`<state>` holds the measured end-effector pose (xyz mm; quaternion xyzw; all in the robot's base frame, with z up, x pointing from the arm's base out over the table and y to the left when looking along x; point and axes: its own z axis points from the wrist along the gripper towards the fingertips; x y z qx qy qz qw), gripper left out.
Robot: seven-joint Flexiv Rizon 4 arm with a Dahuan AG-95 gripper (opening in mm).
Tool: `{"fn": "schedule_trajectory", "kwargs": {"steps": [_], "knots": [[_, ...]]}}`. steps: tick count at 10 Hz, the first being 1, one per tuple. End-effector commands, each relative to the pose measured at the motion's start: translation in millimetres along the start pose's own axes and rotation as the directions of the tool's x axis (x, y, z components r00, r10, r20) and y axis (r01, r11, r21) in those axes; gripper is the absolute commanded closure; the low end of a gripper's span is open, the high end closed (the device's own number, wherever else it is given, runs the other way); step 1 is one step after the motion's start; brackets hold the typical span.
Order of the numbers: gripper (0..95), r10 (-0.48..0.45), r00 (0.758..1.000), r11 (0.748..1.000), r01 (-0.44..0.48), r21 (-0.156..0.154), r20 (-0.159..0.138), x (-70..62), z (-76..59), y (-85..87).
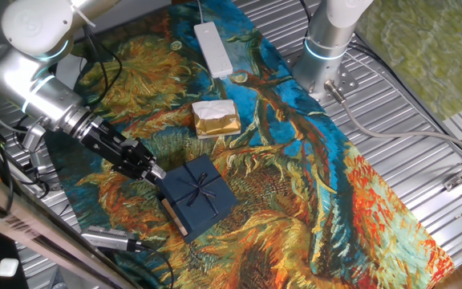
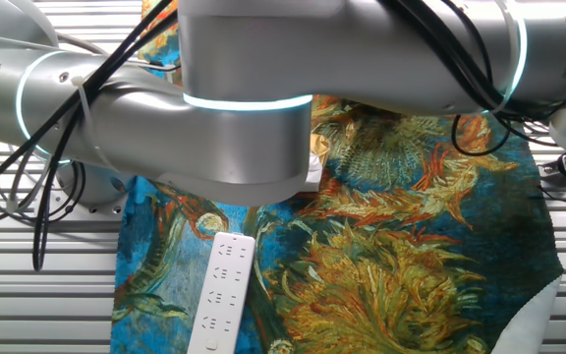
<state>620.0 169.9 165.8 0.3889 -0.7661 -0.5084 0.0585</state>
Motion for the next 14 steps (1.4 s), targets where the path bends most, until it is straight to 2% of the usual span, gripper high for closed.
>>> {"fn": "schedule_trajectory", "kwargs": {"steps": [1,14], "knots": [[95.0,0.000,1.000,1.000,0.000,-0.003,0.000,0.2,-0.3,-0.8],[95.0,0.002,1.000,1.000,-0.002,-0.009,0.004,0.7,0.6,-5.0]]}}
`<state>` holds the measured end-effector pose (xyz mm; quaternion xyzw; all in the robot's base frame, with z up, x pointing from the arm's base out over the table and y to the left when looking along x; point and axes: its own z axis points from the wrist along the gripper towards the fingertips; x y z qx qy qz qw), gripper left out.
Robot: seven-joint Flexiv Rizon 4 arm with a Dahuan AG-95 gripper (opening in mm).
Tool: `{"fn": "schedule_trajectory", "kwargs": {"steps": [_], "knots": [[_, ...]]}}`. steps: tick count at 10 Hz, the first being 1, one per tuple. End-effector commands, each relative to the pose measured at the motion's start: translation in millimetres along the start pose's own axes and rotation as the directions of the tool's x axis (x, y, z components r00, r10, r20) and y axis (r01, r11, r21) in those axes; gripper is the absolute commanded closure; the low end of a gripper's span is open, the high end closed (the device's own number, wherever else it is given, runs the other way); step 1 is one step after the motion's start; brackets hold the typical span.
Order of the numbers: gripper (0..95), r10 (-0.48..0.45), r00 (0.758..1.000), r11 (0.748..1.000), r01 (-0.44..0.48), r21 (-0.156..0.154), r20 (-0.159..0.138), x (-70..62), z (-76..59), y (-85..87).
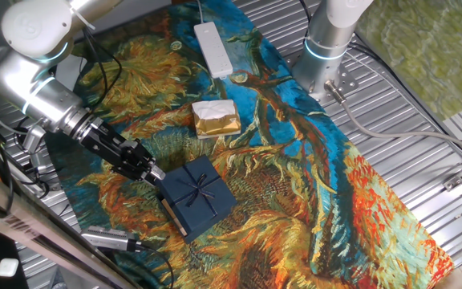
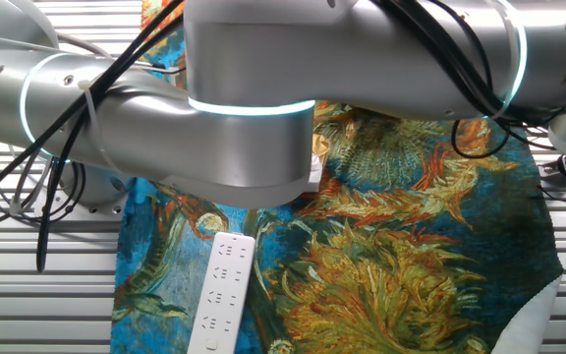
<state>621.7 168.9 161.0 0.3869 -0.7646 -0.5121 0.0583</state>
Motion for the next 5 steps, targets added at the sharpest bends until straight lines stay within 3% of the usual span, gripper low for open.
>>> {"fn": "schedule_trajectory", "kwargs": {"steps": [1,5], "knots": [[95.0,0.000,1.000,1.000,0.000,-0.002,-0.001,-0.6,-0.1,-0.4],[95.0,0.001,1.000,1.000,-0.001,-0.002,0.000,-1.6,0.8,-1.5]]}}
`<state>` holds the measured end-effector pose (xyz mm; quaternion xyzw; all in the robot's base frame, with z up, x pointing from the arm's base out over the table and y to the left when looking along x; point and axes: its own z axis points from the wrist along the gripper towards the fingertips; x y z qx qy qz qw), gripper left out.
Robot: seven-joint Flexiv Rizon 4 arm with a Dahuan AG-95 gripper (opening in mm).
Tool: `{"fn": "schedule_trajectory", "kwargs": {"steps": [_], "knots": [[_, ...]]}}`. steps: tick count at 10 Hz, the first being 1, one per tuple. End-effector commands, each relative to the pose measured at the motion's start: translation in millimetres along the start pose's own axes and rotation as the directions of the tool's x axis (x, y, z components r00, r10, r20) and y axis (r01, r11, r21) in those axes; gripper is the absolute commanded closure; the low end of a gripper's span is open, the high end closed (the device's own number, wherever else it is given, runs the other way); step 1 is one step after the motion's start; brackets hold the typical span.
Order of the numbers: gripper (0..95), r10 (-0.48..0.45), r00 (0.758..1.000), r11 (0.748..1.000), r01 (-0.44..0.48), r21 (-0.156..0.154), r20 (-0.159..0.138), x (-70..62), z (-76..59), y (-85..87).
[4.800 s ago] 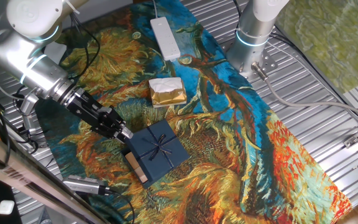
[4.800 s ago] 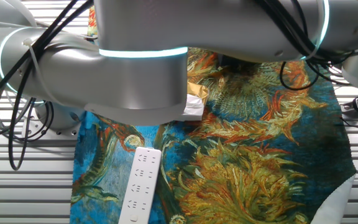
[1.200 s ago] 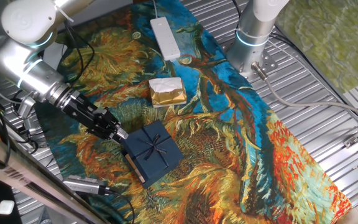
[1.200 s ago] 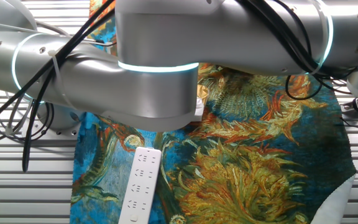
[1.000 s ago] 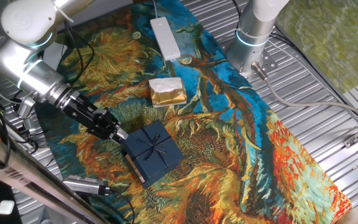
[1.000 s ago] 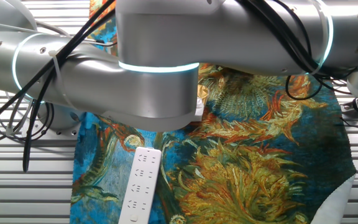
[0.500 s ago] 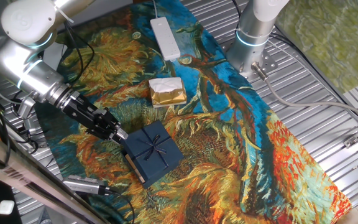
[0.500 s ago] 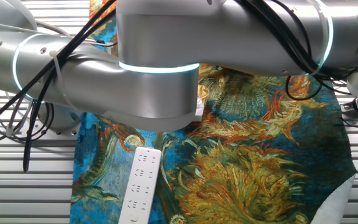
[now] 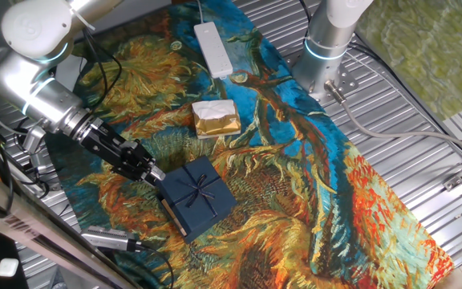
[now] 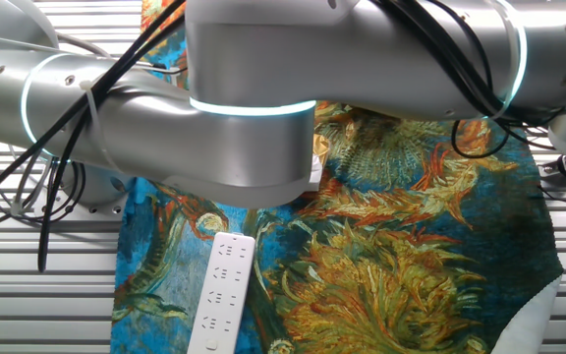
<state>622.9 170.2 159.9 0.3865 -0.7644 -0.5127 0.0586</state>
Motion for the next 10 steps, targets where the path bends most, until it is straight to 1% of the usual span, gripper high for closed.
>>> {"fn": "schedule_trajectory", "kwargs": {"steps": [1,10], "knots": [[95.0,-0.001,1.000,1.000,0.001,-0.001,-0.001,-0.9,0.4,-0.9],[95.0,-0.005,1.000,1.000,0.005,-0.001,0.000,-1.6,0.9,-3.5]]}}
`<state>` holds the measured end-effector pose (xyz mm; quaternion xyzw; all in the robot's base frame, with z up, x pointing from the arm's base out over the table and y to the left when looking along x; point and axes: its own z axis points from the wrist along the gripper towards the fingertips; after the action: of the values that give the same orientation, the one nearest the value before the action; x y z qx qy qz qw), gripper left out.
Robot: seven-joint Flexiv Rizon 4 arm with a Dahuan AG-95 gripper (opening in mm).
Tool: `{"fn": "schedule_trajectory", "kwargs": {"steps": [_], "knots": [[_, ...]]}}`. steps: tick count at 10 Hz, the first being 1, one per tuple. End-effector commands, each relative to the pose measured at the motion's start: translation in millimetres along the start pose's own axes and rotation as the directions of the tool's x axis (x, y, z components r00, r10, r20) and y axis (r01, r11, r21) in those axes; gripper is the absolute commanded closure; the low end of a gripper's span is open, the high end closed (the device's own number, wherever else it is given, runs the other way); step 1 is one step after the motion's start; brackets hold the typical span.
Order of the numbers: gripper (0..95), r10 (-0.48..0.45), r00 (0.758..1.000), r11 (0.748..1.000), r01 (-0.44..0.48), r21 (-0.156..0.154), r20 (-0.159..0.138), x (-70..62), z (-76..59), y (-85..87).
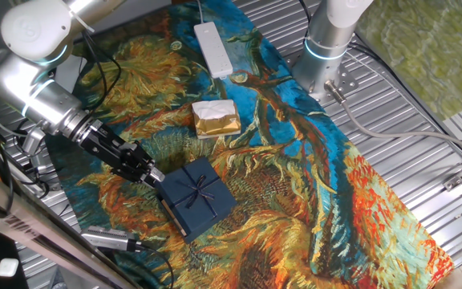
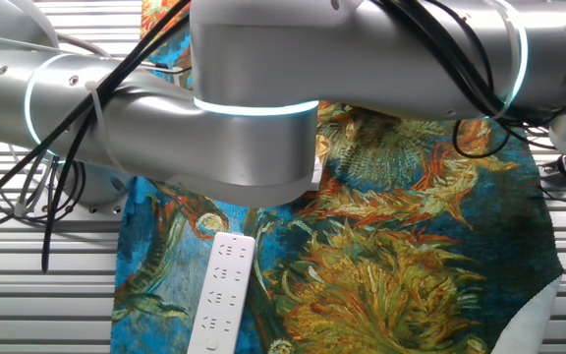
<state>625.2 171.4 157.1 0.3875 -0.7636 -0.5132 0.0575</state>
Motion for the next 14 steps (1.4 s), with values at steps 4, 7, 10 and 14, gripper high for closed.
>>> {"fn": "schedule_trajectory", "kwargs": {"steps": [4,7,10,14], "knots": [[95.0,-0.002,1.000,1.000,0.002,-0.001,0.001,-0.3,-0.2,-0.4],[95.0,-0.003,1.000,1.000,0.003,0.000,0.001,-0.6,-0.4,-0.4],[95.0,-0.002,1.000,1.000,0.002,0.005,0.001,-1.0,-0.6,-0.5],[95.0,-0.011,1.000,1.000,0.011,0.009,-0.002,-1.8,-0.9,-0.6]]}}
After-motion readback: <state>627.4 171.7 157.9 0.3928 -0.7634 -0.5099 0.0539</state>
